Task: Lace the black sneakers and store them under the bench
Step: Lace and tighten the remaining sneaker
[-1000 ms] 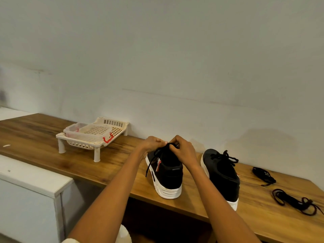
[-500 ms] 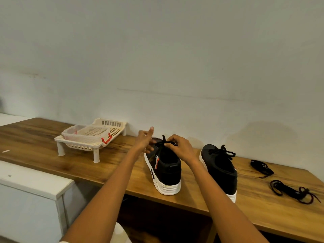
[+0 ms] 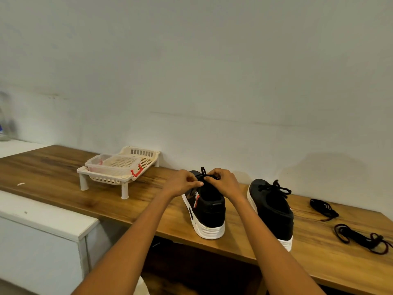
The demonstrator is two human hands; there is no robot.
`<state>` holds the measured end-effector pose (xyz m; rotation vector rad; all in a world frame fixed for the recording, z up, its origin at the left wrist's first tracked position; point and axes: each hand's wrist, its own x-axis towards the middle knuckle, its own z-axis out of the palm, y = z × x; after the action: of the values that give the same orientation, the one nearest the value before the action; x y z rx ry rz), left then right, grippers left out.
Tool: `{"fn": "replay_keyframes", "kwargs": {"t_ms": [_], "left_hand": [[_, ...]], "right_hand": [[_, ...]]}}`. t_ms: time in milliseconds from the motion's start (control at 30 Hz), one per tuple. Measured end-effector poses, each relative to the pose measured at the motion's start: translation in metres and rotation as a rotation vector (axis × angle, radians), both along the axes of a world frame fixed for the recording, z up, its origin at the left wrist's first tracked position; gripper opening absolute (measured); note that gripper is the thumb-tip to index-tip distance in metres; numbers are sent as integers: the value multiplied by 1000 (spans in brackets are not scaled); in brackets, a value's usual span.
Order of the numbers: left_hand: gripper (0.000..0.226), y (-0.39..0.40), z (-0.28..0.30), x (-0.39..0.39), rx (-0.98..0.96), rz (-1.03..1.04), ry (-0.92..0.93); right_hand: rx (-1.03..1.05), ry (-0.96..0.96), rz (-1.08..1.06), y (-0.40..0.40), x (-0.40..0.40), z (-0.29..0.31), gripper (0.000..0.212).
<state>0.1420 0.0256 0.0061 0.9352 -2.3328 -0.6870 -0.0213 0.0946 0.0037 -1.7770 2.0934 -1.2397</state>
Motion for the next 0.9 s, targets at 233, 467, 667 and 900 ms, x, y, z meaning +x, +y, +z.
{"fn": "replay_keyframes", "kwargs": {"t_ms": [233,467,667,900], "left_hand": [[7,15,27,3,274,-194,600],[20,7,35,14,758,-377,1328],[63,7,29,15,769,-257,951],[48,6,3,-7,387,212,205]], "right_hand": [[26,-20,13,-1,-2,1,24],[49,-37,7,-3,-1,-1,24],[41,24,0,1,1,2,24],[-6,161,-23,4,4,3,22]]}}
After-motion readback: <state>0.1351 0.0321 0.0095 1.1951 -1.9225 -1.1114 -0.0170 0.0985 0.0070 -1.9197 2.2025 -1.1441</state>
